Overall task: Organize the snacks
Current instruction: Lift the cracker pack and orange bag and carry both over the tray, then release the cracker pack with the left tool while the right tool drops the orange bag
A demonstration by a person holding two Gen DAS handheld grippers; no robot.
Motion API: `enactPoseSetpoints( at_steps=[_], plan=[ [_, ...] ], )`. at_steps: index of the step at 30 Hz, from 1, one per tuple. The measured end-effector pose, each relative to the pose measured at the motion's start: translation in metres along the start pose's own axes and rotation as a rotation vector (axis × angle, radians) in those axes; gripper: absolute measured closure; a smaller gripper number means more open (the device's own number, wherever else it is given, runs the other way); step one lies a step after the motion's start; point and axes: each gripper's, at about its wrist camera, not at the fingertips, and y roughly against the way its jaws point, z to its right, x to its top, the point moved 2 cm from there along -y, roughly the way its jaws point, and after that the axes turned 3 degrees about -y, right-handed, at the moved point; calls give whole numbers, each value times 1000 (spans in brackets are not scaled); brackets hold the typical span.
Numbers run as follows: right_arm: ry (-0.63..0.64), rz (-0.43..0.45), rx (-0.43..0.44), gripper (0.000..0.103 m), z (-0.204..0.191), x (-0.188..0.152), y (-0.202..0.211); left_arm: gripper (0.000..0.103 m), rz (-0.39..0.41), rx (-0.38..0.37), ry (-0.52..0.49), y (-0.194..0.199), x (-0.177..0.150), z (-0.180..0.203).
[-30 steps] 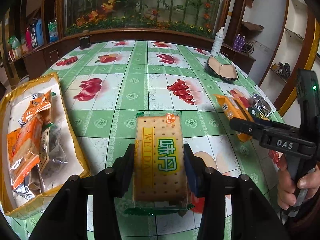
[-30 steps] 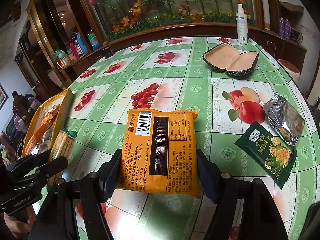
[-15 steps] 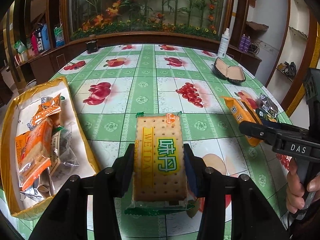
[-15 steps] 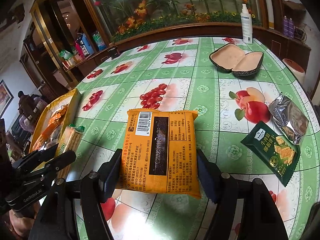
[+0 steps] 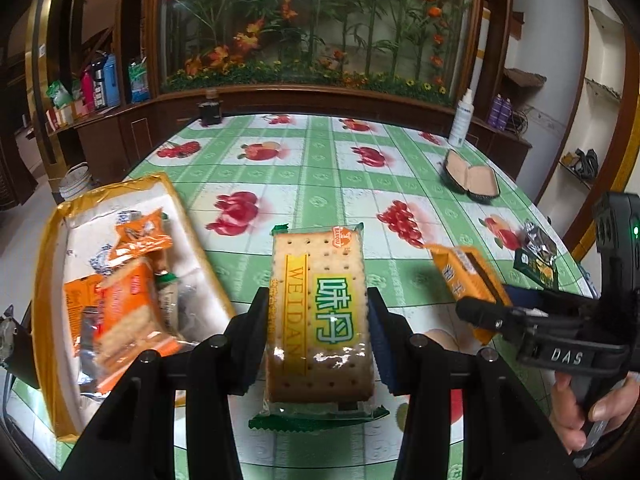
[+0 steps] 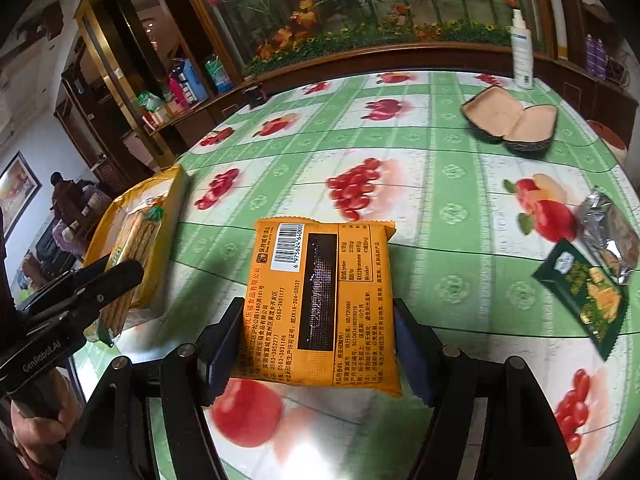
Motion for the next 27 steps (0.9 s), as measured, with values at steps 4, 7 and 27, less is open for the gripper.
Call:
enactPoseSetpoints(
  at_steps=[4,7,27],
  plan=[
    [21,-8,24,28,-20,-1,-6,58,21,23,31,10,4,-20],
    [52,-10,47,28,-40,-1,-10,58,39,51,69,18,7,-42],
    [310,-79,188,28,-204,-8,-66,58,-25,236,342,5,-9,-201]
  ],
)
